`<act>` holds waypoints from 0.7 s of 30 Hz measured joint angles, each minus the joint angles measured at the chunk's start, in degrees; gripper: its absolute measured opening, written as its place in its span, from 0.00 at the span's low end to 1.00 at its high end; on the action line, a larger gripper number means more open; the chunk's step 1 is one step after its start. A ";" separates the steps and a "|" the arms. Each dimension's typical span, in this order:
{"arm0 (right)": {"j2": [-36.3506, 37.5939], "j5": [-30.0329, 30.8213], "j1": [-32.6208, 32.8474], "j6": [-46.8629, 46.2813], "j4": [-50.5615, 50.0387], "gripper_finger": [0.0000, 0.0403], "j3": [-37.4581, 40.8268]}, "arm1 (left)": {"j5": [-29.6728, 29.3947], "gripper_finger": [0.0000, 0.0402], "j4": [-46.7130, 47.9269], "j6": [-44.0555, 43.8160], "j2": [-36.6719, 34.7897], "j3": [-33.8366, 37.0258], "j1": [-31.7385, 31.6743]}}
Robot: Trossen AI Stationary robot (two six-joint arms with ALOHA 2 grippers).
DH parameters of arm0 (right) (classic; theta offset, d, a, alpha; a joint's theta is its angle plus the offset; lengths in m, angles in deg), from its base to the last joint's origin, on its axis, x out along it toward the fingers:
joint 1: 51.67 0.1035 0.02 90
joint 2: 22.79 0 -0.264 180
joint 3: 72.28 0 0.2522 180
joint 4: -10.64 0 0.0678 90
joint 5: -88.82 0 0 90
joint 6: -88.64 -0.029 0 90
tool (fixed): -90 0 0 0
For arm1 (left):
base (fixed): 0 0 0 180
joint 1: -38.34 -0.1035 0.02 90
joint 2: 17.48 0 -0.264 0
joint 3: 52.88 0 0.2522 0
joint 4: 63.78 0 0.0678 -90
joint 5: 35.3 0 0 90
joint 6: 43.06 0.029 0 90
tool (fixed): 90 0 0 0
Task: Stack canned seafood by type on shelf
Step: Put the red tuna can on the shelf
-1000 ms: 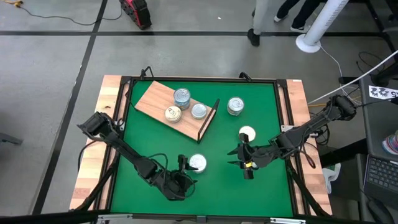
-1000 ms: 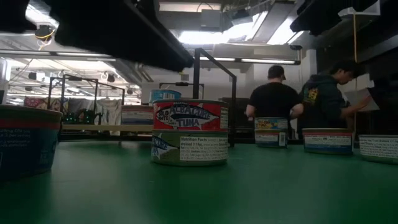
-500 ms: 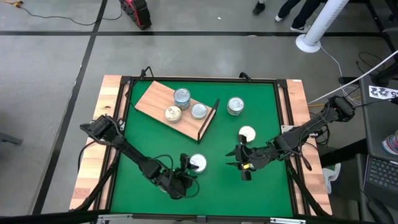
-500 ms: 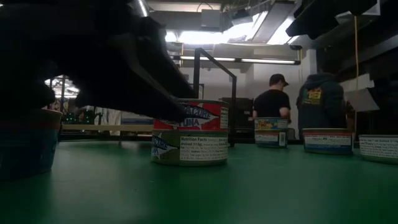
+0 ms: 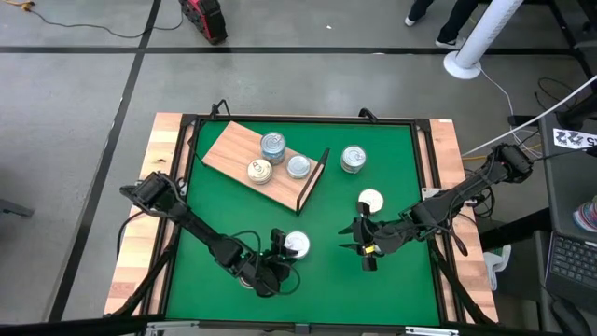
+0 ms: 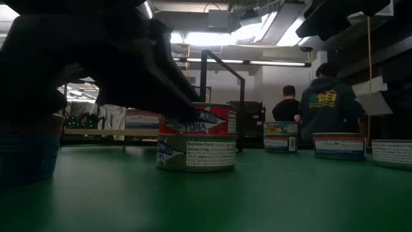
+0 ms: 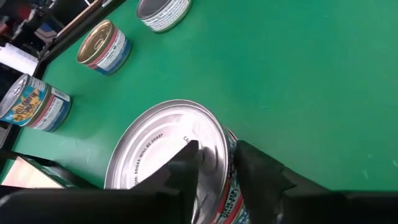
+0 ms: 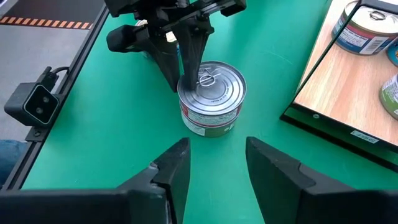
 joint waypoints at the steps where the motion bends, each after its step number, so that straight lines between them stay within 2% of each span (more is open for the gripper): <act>1: 0.00 0.00 0.00 0.00 -0.01 0.38 0.00 | 0.02 0.21 -0.01 0.00 0.00 0.00 0.01; 10: 0.00 -0.91 0.00 0.00 0.00 0.38 0.00 | 0.05 0.03 -0.86 -3.50 -0.04 -0.04 0.01; 13: 0.00 -1.63 0.00 0.00 0.00 0.40 0.00 | 0.01 0.01 -0.90 -5.06 -0.04 -0.04 -0.02; 21: 0.02 -1.38 0.00 1.11 0.02 0.58 0.00 | 0.05 0.01 -0.66 -5.54 -0.04 -0.47 -0.02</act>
